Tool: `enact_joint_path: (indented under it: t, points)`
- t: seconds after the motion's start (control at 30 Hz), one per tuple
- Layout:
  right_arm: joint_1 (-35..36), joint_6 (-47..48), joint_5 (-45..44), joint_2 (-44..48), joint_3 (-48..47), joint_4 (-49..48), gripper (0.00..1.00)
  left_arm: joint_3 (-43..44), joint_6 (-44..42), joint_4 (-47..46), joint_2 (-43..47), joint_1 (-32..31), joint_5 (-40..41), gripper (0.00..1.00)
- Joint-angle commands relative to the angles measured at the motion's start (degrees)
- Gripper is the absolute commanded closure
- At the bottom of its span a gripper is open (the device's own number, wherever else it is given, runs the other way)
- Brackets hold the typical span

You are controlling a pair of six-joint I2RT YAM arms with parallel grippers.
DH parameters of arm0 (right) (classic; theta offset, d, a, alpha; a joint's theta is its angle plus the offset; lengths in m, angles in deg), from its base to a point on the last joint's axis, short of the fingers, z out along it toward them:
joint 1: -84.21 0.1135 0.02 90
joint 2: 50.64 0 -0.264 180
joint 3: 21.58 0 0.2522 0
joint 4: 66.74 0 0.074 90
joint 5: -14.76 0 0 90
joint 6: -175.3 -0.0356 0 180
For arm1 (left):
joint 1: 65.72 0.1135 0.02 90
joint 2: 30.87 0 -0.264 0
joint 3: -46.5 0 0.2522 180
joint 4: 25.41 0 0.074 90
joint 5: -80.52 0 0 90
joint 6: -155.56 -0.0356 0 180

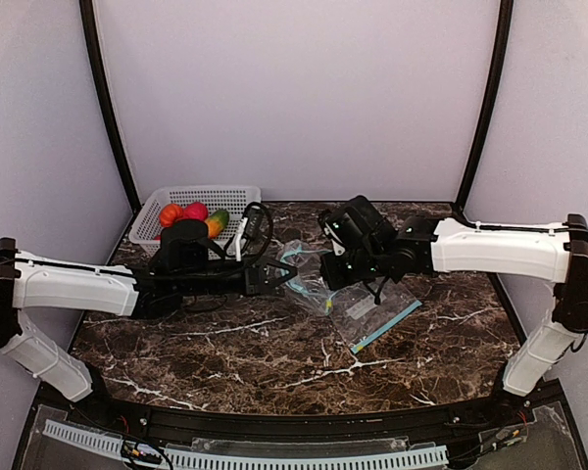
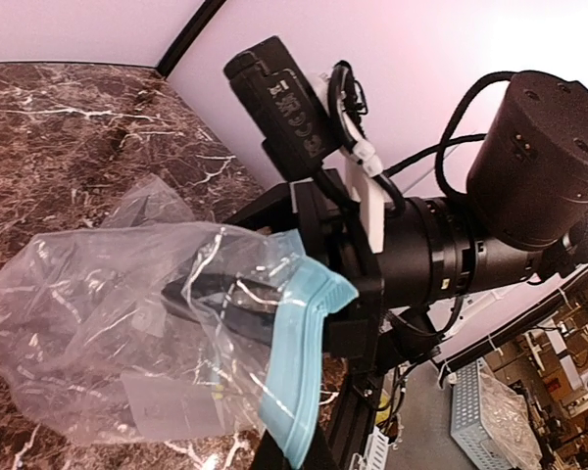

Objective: Place the food in the zip-top bag and seal the zipper
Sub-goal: Open the zipper food storage bag at the center of the board.

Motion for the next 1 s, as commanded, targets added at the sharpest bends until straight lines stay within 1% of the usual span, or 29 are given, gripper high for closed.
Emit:
enact_joint_path:
  t: [0.0, 0.23, 0.37, 0.47, 0.53, 0.63, 0.7, 0.77, 0.83, 0.97]
  points:
    - [-0.95, -2.28, -7.51, 0.62, -1.3, 5.0, 0.72, 0.61, -3.68, 11.67, 3.52, -0.28, 6.61, 0.99]
    - [-1.6, -3.54, -9.17, 1.05, -1.32, 6.58, 0.71, 2.52, -4.76, 20.99, 3.54, -0.35, 14.27, 0.99]
    - [-1.6, -3.57, -8.44, 0.78, -1.81, 6.67, 0.7, 3.97, -4.98, 24.04, 2.72, -0.47, 17.0, 0.99]
    - [-1.6, -3.3, -8.09, 0.47, -2.21, 6.57, 0.69, 6.14, -5.95, 28.32, 1.5, -1.03, 19.63, 0.99]
    - [-1.6, -2.04, -6.26, 0.35, -2.2, 5.65, 0.67, 7.06, -6.27, 29.86, 0.68, -1.3, 20.61, 0.99]
    - [-1.6, 1.6, 0.81, 1.08, -0.94, 1.24, 0.6, 7.61, -6.19, 30.06, -0.55, -1.47, 20.11, 0.99]
    - [-1.6, 3.26, 6.15, 1.82, 0.05, -2.49, 0.53, 7.68, -5.77, 29.01, -1.27, -1.44, 19.11, 0.99]
    - [-1.56, 4.03, 9.66, 2.49, 0.72, -4.6, 0.46, 7.44, -5.06, 27.57, -1.8, -1.46, 18.42, 0.99]
    - [-1.49, 4.59, 11.49, 2.87, 0.94, -5.37, 0.42, 7.08, -4.22, 25.95, -1.86, -1.53, 18.23, 0.99]
    - [-1.27, 5.16, 12.32, 2.8, 1.3, -5.32, 0.37, 6.5, -3.16, 23.61, -2.01, -1.48, 18.02, 0.99]
